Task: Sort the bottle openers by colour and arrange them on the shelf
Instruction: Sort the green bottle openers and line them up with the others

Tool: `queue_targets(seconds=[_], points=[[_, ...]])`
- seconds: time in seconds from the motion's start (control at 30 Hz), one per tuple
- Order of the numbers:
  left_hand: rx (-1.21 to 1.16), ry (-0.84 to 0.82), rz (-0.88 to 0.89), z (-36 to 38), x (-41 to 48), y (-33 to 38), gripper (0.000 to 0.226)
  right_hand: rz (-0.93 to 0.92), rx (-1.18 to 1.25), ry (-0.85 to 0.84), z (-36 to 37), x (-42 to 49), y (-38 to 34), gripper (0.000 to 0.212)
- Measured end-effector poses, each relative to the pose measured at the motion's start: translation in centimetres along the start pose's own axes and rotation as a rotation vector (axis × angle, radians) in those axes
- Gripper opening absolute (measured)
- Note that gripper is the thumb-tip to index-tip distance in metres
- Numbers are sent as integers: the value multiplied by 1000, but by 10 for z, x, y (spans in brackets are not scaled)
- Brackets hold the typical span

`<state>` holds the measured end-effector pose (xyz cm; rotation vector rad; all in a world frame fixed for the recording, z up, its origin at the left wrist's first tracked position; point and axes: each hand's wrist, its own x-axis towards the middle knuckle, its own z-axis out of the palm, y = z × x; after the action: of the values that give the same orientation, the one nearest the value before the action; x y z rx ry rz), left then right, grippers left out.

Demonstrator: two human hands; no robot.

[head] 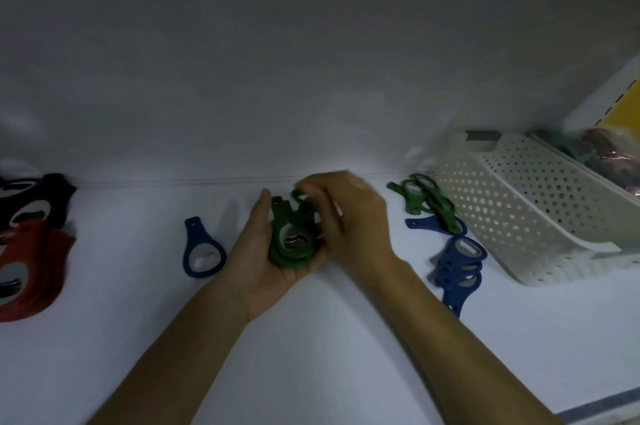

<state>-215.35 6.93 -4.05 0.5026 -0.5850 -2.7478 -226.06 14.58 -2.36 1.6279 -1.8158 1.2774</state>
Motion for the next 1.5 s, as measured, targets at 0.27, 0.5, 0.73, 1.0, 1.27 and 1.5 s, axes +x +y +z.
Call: queue_targets(seconds=[0.27,0.5,0.73,1.0,1.27,1.5], points=[[56,66,24,3,-3,0,34,629,310,12,-20,12,15,32],[57,106,49,6,-1,-4,44,786,-762,-415,-41,-6,70,34],[-20,114,29,6,-2,-3,44,588,-291,-10,-32,3,55,24],[9,40,-38,3,-3,-1,65,752,890,145,-26,14,20,22],[174,115,131,3,1,-5,33,880,1230,288,-36,17,22,20],[379,127,266,4,2,-9,64,442,566,-183,6,1,9,27]])
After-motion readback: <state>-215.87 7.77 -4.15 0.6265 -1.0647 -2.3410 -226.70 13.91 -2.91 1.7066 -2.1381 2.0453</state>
